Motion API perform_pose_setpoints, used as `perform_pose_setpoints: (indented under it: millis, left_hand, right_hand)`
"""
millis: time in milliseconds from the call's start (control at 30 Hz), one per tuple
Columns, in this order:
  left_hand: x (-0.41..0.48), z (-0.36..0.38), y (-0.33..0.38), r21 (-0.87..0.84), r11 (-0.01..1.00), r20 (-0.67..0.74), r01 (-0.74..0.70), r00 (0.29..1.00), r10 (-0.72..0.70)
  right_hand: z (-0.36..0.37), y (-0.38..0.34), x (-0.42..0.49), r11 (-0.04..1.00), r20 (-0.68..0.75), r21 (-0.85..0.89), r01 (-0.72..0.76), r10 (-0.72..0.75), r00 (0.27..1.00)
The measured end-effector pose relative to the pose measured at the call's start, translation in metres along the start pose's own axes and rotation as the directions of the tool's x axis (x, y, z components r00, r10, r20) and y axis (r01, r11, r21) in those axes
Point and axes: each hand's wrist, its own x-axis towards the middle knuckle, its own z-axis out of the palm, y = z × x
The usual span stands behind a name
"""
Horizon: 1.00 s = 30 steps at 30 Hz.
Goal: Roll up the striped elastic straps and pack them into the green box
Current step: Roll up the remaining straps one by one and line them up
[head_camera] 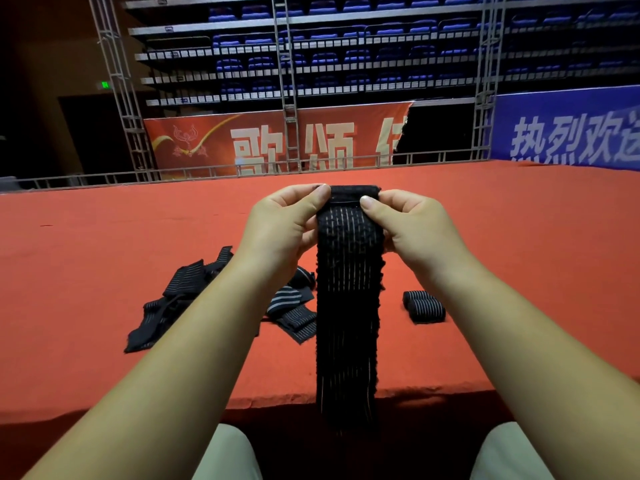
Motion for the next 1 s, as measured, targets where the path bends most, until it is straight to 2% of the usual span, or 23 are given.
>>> perform_pose_setpoints:
  millis: [400,667,833,1000]
  left_hand:
    - [0.016,-0.027,-0.075,0.086,0.991,-0.055,0.106,0.993,-0.101]
    - [0.031,-0.057,-0.132,0.115,0.97,-0.014,0.212,0.977,-0.212]
    - [0.038,-0.065,-0.168,0.235,0.936,0.009,0.261,0.963,-0.27]
    - [0.037,-0.068,-0.208,0.445,0.845,-0.017,0.295,0.947,-0.321]
  right_hand:
    - [0.011,0.067,0.004,0.996,0.003,-0.046,-0.082,0.082,0.997]
    - [0.016,0.136,0.019,0.99,-0.087,-0.051,-0.133,0.129,0.988]
    - [0.013,0.166,0.032,0.988,-0.12,-0.009,-0.157,0.155,0.981]
    - [0.009,0.193,0.043,0.983,-0.199,-0.044,-0.177,0.165,0.966]
